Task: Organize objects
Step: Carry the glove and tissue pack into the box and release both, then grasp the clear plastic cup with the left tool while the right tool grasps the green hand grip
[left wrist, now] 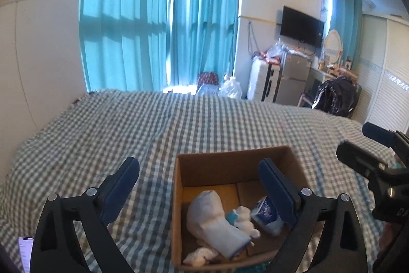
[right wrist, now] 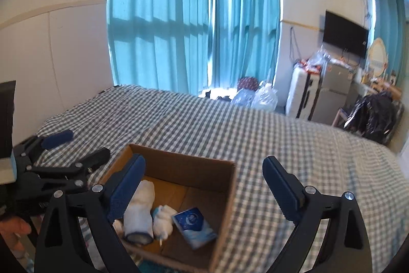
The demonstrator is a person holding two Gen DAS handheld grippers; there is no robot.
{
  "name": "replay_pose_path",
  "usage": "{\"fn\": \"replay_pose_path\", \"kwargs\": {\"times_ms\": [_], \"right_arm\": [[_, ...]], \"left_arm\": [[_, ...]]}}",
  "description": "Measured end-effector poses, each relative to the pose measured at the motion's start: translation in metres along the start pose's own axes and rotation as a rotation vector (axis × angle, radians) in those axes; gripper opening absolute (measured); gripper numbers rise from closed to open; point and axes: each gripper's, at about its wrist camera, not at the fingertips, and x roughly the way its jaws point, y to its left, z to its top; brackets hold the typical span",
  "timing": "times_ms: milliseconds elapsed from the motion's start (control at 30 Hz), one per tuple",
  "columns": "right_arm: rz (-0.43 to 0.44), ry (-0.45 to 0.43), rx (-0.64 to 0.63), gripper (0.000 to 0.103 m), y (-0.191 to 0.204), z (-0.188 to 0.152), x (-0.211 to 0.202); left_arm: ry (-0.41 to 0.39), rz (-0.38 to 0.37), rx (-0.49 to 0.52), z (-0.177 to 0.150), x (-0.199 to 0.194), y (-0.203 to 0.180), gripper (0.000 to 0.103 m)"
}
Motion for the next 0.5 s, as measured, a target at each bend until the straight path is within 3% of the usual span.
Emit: {"fn": "replay_pose_path", "kwargs": {"times_ms": [233, 500], "right_arm": [[-0.007, -0.01, -0.016, 0.096, 0.007, -0.014, -0.078], [-0.004, 0.002, -0.013, 0.096, 0.011, -0.041, -0.123]], "left_arm": [[-0.045, 0.03, 0.021, -0.006, -0.069, -0.005, 0.102], [-0.035, 0.061, 0.027, -0.038, -0.107, -0.001, 0.102]]}}
